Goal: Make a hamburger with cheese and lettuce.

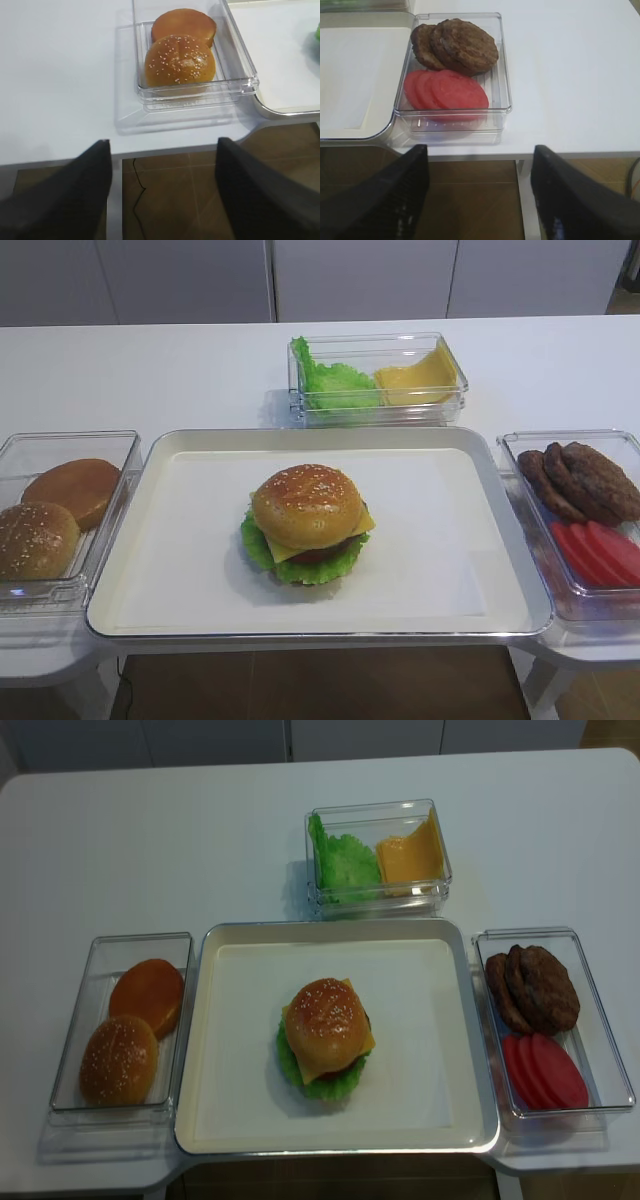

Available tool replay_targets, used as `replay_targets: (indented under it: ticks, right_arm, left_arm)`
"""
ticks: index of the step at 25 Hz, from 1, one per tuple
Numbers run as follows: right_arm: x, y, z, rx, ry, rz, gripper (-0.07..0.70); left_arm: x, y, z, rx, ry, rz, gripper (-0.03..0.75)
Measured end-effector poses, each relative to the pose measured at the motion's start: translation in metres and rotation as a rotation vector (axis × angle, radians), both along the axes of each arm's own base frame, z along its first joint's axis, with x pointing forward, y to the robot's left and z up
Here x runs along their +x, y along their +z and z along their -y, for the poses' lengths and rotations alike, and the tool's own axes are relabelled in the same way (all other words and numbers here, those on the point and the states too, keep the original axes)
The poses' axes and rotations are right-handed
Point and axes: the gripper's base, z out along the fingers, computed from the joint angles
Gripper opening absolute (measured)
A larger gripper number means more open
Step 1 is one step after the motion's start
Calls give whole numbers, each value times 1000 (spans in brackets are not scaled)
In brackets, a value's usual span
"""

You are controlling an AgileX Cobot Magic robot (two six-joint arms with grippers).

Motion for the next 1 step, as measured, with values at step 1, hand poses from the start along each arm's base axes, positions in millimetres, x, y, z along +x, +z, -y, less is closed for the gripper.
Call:
replay_targets:
  ticks: [1]
  right_arm:
    - [0,0,0,0,0,0,501]
  left_arm:
    - [0,0,0,0,0,0,485]
